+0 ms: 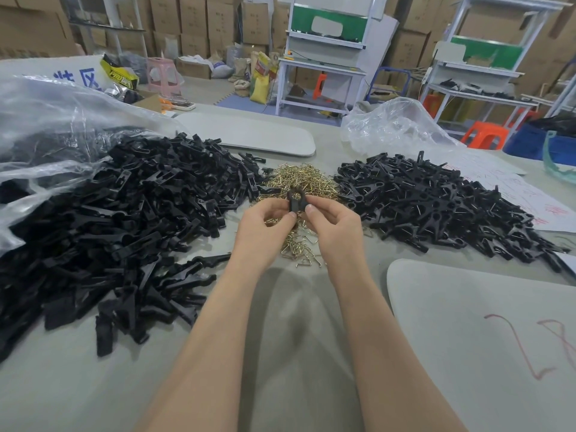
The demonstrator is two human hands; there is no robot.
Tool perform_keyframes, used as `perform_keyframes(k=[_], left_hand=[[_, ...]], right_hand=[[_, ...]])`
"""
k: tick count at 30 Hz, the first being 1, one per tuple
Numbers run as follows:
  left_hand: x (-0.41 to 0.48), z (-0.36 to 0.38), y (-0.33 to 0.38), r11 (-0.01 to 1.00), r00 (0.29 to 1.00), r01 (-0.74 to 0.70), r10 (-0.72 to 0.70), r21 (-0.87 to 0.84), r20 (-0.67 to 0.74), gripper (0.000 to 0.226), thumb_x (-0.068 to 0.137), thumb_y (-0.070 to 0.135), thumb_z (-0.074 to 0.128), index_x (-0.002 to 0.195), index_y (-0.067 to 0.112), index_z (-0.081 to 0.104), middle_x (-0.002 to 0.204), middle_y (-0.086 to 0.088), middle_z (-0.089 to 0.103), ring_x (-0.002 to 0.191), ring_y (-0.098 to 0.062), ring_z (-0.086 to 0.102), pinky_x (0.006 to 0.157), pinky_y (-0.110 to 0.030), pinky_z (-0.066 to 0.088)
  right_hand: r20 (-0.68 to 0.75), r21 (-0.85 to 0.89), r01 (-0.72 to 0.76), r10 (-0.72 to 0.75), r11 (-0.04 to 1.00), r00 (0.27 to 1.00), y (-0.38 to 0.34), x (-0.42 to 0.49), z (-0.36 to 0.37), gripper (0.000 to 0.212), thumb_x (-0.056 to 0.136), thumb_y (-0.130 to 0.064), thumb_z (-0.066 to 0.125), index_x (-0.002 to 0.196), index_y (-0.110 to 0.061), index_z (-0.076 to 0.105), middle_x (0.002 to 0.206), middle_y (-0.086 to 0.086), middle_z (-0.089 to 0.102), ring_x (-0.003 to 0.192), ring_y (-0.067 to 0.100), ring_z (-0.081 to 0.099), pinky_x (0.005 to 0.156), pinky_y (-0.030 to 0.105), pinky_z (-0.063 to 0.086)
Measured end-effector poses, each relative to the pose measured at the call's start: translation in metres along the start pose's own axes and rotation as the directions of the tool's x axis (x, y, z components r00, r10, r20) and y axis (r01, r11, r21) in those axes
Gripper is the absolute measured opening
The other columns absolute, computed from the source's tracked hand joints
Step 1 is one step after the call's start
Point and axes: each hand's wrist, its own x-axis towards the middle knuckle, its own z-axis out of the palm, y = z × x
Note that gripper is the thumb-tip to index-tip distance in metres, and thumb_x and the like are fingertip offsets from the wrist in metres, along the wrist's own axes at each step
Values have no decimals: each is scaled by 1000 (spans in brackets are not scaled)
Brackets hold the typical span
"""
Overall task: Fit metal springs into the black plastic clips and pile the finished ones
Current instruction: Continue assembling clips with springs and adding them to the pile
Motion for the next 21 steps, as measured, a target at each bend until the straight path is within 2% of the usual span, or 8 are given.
perform_keyframes(k=[8,12,15,21], left_hand=[[1,-1,-2,1000,1000,-18,18,6,-4,20,87,11,65,81,31,64,76,7,65,72,-7,61,85,-37,53],[1,-1,-3,1000,1000,-7,7,-13,-1,21,87,12,65,79,31,63,68,11,65,67,-2,63,78,-28,54],[0,-1,-2,999,1000,-4,4,-33,14,22,88,9,64,79,29,62,59,17,65,59,4,62,69,-20,53],[-1,-2,-2,999,1000,-1,1,-36,10,15,88,13,65,83,26,65,72,6,68,67,-4,63,80,-31,54]], right_hand=[[-14,-39,3,-4,999,1000,0,0,0,27,90,0,58,87,-26,67,86,-5,71,85,8,67,84,25,53],[-50,-42,-4,2,999,999,1,1,0,25,90,-3,59,87,-26,67,90,1,72,91,16,69,87,30,54],[-37,-65,1,-4,998,999,1,0,-1,22,90,-4,60,90,-24,68,90,0,72,89,12,68,85,27,53],[-34,-64,-17,15,998,999,-1,1,-1,18,90,-2,60,94,-16,69,91,4,72,88,12,67,85,26,53]])
